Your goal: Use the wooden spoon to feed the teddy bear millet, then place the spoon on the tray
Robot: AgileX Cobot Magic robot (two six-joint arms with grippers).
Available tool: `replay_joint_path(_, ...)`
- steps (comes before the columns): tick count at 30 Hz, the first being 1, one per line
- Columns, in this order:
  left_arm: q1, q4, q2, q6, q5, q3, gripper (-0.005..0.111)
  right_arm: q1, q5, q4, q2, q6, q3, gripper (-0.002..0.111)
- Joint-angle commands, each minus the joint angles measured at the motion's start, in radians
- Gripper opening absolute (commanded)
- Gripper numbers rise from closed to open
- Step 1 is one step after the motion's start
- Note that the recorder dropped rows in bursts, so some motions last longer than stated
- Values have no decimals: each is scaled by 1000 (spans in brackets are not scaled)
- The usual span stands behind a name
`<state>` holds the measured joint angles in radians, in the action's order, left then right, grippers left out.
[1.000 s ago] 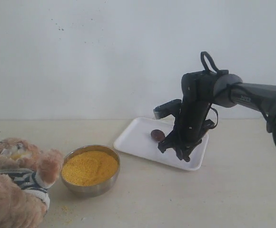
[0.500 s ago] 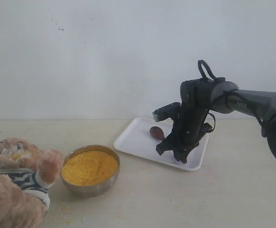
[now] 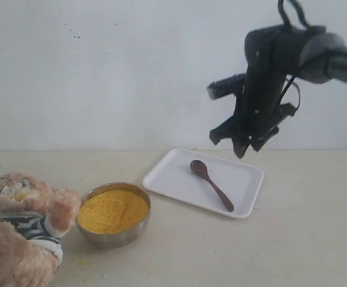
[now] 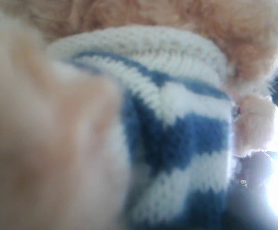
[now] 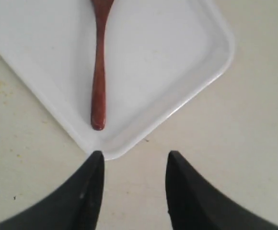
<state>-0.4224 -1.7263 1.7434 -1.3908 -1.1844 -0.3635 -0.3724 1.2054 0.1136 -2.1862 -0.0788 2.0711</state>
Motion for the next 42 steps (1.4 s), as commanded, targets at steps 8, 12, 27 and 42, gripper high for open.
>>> replay_joint_path(8, 2, 21, -10, -15, -37, 3, 4, 8, -149, 180, 264, 128, -226, 0)
replay_joint_path(12, 2, 21, -10, -15, -37, 3, 4, 64, -232, 202, 369, 155, -382, 0)
replay_joint_path(27, 2, -4, -10, -15, -37, 3, 4, 317, -1006, 110, 909, 103, -1089, 0)
replay_joint_path(42, 2, 5, -10, -15, -37, 3, 4, 317, -1118, 110, 948, 103, -1223, 0)
